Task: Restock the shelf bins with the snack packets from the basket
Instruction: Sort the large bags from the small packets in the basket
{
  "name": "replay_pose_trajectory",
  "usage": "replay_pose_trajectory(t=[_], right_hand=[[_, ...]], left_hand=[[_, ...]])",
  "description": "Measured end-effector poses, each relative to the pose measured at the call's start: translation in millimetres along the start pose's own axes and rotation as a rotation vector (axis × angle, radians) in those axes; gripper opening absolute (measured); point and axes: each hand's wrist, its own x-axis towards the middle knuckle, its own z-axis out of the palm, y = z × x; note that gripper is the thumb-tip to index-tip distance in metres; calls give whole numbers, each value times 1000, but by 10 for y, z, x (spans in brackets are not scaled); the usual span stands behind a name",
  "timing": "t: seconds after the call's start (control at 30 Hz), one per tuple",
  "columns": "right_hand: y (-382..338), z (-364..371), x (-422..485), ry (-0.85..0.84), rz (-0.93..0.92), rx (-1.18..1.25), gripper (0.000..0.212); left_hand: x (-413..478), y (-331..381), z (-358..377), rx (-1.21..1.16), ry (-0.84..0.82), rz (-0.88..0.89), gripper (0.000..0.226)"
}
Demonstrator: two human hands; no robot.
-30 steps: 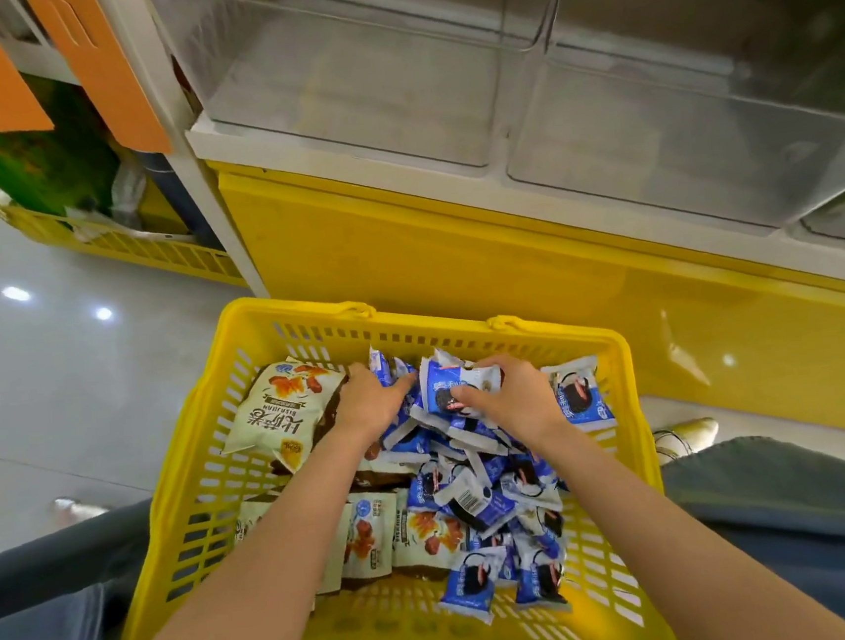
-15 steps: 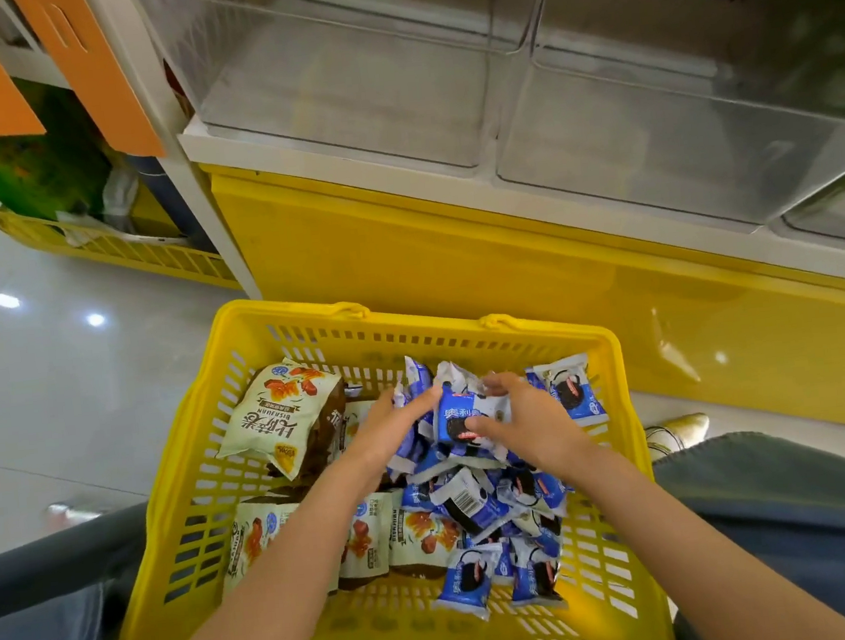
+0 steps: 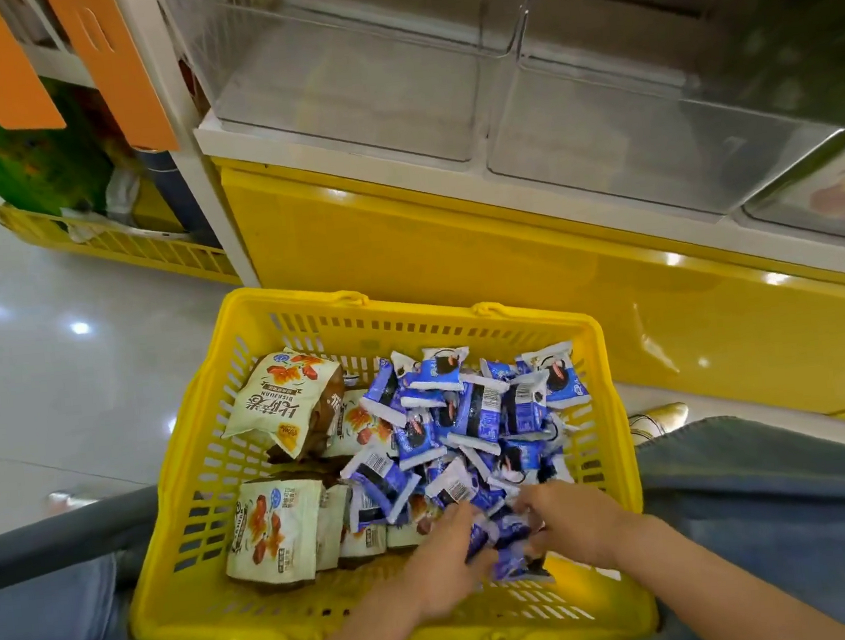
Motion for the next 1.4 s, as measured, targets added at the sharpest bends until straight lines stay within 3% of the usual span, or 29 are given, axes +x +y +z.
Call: replay_pose_trajectory(t=[0.1,0.2,0.27,0.33,0.43,0.57,0.63,0.73,0.8,0.9,1.0,1.1,1.2,1.3,1.4], right_hand=[[-64,-126,48,206,-19,169,32],[-195,-342,209,537,-95,282,38],[-291,-486,390,625,-135,297,44],[-379,-584,611,614,-141,302,53],[-491,-622,929,540,-112,281,64],[-513,-532,1179,449,-23,268,75],[-478,-494,1233,459,-15,287,77],[-439,-484,1260,433,-73,369,78],[-444,-482,1256,415,-145,441,76],[-497,-456,1208,470,-215,542,76],[-577,-408,1074,527,-260,652,76],[-624,-381,882,659,-291,838,49],[-641,-369,706,800,-197,1012,22],[-595,-392,524,609,-100,1191,45],[-363,-390,364,288,-72,1011,56]], left_hand=[[-22,-34,-221,-24,141,0,39],[51,-33,-617,-50,414,-22,33],[169,-32,-886,-49,556,-53,34],[335,-38,-1086,-41,603,-90,42],[582,-51,-1243,-95,503,-234,54],[754,-117,-1269,-274,379,-383,51],[790,-156,-1272,-400,384,-422,37],[810,-162,-1277,-735,377,-501,40],[815,-138,-1277,-865,408,-458,37],[796,-88,-1258,-882,494,-386,31],[717,-73,-1202,-884,586,-351,47],[543,-60,-1093,-790,652,-272,46],[340,16,-938,-607,694,-153,38],[171,45,-751,-523,700,-81,42],[69,-19,-605,-415,576,-79,44]])
